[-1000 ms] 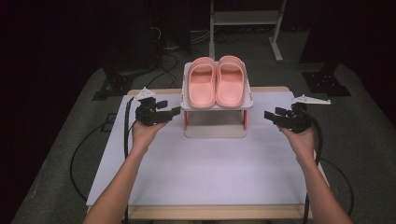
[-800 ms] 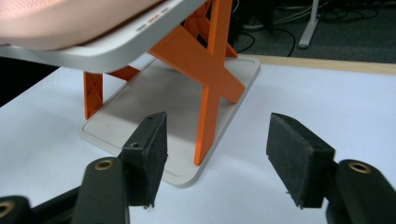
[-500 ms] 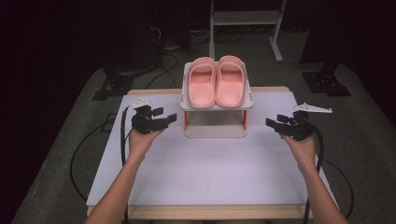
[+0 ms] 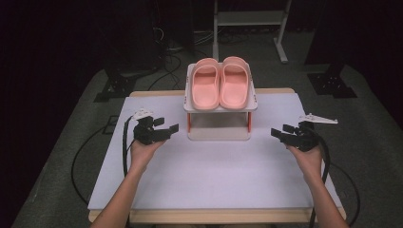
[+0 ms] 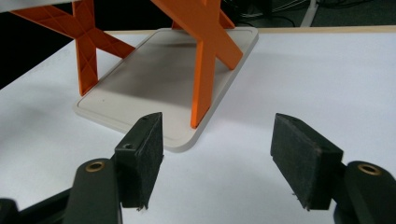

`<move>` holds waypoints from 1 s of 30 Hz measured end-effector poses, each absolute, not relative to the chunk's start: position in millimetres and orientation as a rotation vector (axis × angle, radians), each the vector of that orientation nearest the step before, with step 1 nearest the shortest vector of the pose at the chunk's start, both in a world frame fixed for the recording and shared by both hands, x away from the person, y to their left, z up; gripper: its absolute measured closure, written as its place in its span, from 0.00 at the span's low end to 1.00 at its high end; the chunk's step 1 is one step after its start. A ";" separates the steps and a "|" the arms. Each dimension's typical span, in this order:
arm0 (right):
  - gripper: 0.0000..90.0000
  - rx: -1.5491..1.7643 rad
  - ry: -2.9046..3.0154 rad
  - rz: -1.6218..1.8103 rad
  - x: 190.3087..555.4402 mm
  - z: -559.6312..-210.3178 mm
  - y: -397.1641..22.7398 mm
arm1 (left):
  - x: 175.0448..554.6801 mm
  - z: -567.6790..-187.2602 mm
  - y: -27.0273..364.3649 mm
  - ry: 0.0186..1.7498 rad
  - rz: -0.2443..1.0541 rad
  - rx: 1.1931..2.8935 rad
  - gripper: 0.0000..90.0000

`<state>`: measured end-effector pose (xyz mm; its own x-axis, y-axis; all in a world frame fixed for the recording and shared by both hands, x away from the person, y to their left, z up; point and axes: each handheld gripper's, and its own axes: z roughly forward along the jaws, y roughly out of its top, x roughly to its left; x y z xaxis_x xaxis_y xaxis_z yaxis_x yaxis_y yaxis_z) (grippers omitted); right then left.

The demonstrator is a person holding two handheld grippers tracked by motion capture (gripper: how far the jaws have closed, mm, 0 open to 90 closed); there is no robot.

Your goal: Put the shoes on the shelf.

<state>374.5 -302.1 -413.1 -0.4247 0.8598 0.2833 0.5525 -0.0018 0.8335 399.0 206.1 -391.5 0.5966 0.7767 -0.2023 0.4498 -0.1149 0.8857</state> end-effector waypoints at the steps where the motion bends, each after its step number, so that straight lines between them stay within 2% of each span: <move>1: 0.37 1.466 1.968 1.397 373.7 -414.5 -302.3 | 398.5 -392.9 206.3 1.010 0.384 1.752 0.23; 30: 0.34 1.501 1.994 1.364 338.1 -453.9 -314.4 | 373.0 -430.7 216.8 1.017 0.392 1.773 0.20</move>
<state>338.1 -314.4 -453.9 -0.4113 0.8642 0.2897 0.5830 0.0052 0.8124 373.0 216.8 -430.7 0.5918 0.7840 -0.1873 0.4554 -0.1335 0.8802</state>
